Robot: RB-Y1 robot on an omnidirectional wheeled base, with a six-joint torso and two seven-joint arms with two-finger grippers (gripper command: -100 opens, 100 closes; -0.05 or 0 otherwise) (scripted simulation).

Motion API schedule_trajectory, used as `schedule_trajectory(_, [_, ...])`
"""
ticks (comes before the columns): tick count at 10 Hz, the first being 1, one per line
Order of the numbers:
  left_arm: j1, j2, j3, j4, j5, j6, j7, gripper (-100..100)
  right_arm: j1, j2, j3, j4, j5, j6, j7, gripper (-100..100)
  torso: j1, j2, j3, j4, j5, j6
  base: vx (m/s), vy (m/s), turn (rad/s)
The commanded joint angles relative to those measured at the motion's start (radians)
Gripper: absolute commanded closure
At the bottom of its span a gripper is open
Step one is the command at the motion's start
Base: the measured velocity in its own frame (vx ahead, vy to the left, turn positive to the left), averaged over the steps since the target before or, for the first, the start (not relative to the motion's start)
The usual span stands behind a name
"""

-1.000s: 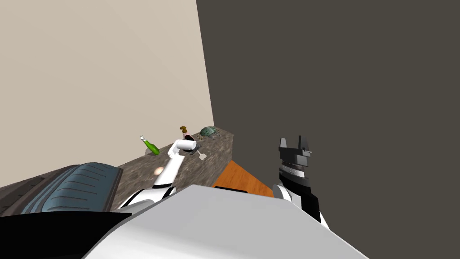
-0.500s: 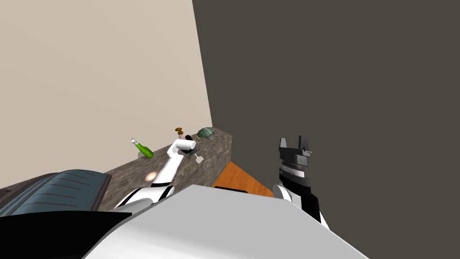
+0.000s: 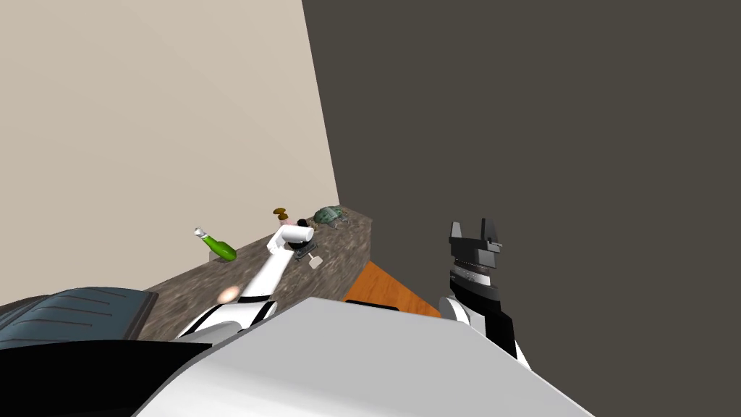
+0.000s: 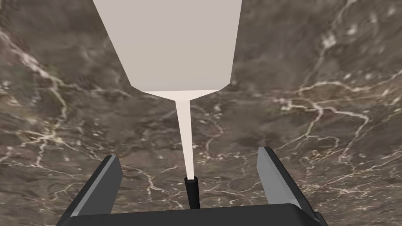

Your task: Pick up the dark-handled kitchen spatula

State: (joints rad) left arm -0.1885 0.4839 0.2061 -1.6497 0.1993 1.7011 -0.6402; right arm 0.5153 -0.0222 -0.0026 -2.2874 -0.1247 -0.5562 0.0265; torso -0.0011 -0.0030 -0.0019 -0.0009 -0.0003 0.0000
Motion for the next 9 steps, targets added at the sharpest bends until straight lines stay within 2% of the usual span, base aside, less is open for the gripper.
schedule_trajectory(1, [0.000, 0.000, 0.000, 0.000, 0.000, 0.000, 0.000, -100, 0.000, 0.000, 0.000, 0.000, 0.000, 0.000, 0.000, 0, 0.000, 0.000, 0.000, 0.000, 0.000, 0.000, 0.020, -0.007, -0.002])
schedule_trajectory(2, [0.000, 0.001, 0.000, 0.001, 0.000, 0.003, -0.001, 0, 0.000, 0.000, 0.000, 0.000, 0.000, 0.000, 0.000, 0, 0.000, 0.002, 0.001, 0.000, 0.000, 0.000, 0.000, 0.000, 0.000])
schedule_trajectory(3, [0.004, -0.005, -0.008, 0.027, -0.006, -0.029, 0.005, -100, 0.000, 0.000, 0.000, 0.000, 0.000, 0.000, 0.000, 0, 0.001, 0.003, 0.002, 0.001, 0.000, 0.000, 0.002, 0.013, -0.026])
schedule_trajectory(6, [0.009, -0.014, -0.021, 0.067, -0.014, -0.077, 0.014, -100, 0.000, 0.000, 0.000, 0.000, 0.000, 0.000, 0.000, 0, 0.003, 0.003, 0.002, 0.001, 0.001, 0.000, 0.000, 0.026, -0.019])
schedule_trajectory(7, [0.006, -0.011, -0.017, 0.060, -0.011, -0.064, 0.010, -100, 0.000, 0.000, 0.000, 0.000, 0.000, 0.000, 0.000, 0, 0.003, 0.004, 0.002, 0.001, 0.001, 0.000, -0.002, 0.013, -0.007])
schedule_trajectory(8, [0.006, -0.011, -0.017, 0.062, -0.012, -0.069, 0.010, 100, 0.000, 0.000, 0.000, 0.000, 0.000, 0.000, 0.000, 0, 0.002, 0.004, 0.002, 0.001, 0.000, 0.000, 0.000, 0.000, 0.000])
schedule_trajectory(9, [0.006, -0.011, -0.017, 0.062, -0.012, -0.068, 0.010, 100, 0.000, 0.000, 0.000, 0.000, 0.000, 0.000, 0.000, 0, 0.001, 0.004, 0.002, 0.001, 0.000, 0.000, 0.000, 0.000, 0.000])
